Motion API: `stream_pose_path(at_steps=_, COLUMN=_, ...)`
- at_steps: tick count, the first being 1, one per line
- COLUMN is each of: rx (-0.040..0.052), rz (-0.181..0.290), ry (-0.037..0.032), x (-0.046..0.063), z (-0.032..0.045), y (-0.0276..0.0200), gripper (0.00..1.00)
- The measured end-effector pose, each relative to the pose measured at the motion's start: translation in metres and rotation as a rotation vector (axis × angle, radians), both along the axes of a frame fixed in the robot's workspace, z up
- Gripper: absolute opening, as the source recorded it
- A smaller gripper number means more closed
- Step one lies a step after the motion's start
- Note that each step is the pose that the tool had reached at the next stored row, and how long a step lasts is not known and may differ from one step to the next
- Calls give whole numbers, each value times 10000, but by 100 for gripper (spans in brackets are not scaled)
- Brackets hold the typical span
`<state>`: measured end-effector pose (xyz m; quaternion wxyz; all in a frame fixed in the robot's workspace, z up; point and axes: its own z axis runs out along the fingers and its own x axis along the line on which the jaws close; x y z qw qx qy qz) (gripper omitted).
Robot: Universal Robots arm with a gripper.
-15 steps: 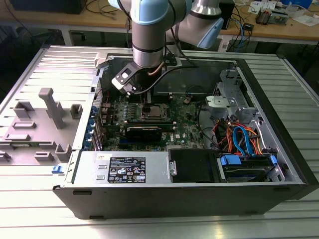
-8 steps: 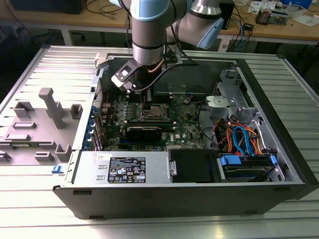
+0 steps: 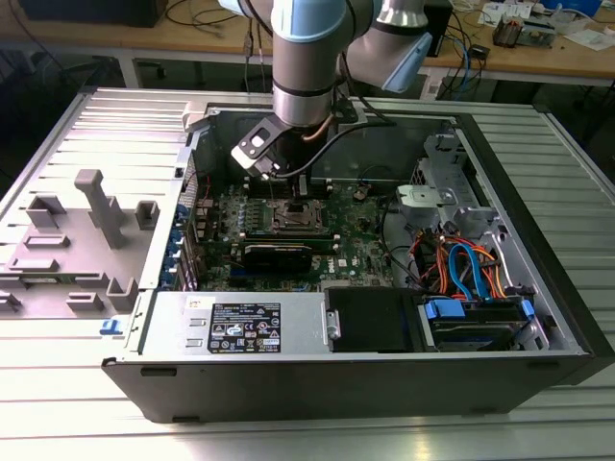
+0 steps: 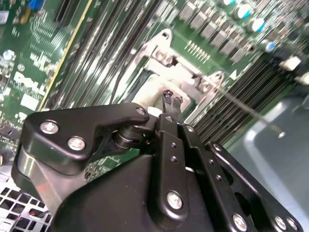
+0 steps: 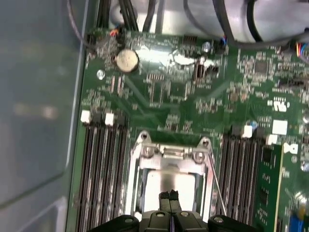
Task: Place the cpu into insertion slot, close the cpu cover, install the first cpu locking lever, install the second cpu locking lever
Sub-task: 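Close the cpu cover, then install the first cpu locking lever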
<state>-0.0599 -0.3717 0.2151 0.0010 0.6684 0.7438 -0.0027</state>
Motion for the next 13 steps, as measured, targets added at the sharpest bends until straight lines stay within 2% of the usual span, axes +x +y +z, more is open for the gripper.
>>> stream_pose_path(at_steps=13, rx=-1, rz=0, ry=0, x=12, z=0, y=0, gripper=11)
